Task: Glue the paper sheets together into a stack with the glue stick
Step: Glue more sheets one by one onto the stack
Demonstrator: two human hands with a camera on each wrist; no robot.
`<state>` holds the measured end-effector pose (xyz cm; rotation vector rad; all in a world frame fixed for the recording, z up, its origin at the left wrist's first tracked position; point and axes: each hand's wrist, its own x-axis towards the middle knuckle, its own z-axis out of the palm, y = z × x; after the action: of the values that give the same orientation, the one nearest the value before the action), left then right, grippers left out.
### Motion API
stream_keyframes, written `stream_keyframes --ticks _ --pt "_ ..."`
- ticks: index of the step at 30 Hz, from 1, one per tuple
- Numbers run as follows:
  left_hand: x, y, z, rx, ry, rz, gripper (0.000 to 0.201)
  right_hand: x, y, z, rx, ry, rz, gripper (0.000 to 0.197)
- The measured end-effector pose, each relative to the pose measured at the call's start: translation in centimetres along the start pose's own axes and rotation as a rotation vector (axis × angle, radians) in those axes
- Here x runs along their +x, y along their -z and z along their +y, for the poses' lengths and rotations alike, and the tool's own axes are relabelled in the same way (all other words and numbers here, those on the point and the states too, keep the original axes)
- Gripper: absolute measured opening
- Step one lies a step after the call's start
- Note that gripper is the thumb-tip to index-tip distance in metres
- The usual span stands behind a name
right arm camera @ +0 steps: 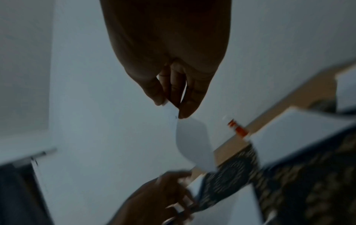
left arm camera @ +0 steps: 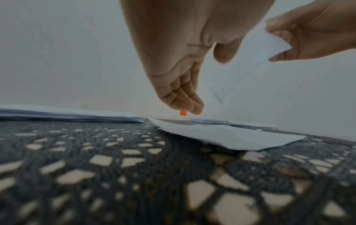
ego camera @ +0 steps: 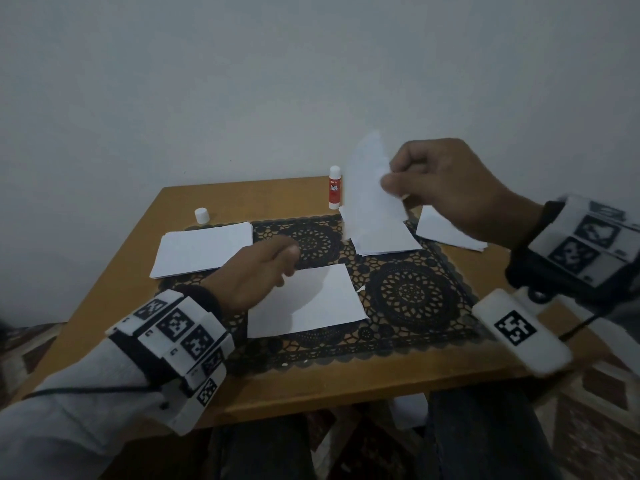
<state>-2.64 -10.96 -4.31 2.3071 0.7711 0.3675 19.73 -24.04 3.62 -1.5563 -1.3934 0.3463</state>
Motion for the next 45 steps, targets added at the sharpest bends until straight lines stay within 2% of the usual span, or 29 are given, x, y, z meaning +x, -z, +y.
stream_keyframes --ticks 3,6,10,14,19,22,26,34,45 --pt "-0.1 0.7 -0.2 -0.175 -0.013 0.106 0.047 -0.4 -1.6 -0.4 0.365 -0.154 -0.087 0.014" --pt "-0.1 1.5 -0.8 -0.318 0.027 0.175 0.044 -0.6 -2.7 1.0 0.516 -0.292 -0.104 0.014" --pt "-0.5 2.0 -1.8 -0.412 0.123 0.204 0.049 -1.1 -4.5 3.5 0.534 -0.468 -0.128 0.011" --pt "-0.5 2.0 -2.5 -0.218 0.186 0.200 0.048 -0.8 -5.5 4.9 0.314 -0.544 -0.258 0.013" --pt "0.0 2.6 -2.7 0.140 0.238 0.055 0.046 0.3 -6.0 5.5 -0.009 -0.510 -0.400 0.016" --pt "0.2 2.9 -3.0 0.192 0.278 -0.078 0.042 0.7 -6.4 5.9 -0.151 -0.461 -0.470 0.024" --pt "0.0 3.0 -3.1 0.237 0.273 -0.210 0.039 0.9 -6.4 6.4 -0.198 -0.403 -0.556 0.035" --pt "0.0 3.1 -2.7 0.283 0.264 -0.282 0.036 0.6 -6.6 7.1 -0.269 -0.325 -0.599 0.038" --pt "-0.3 3.0 -2.8 0.302 0.245 -0.274 0.030 0.5 -6.8 7.5 -0.314 -0.273 -0.594 0.035"
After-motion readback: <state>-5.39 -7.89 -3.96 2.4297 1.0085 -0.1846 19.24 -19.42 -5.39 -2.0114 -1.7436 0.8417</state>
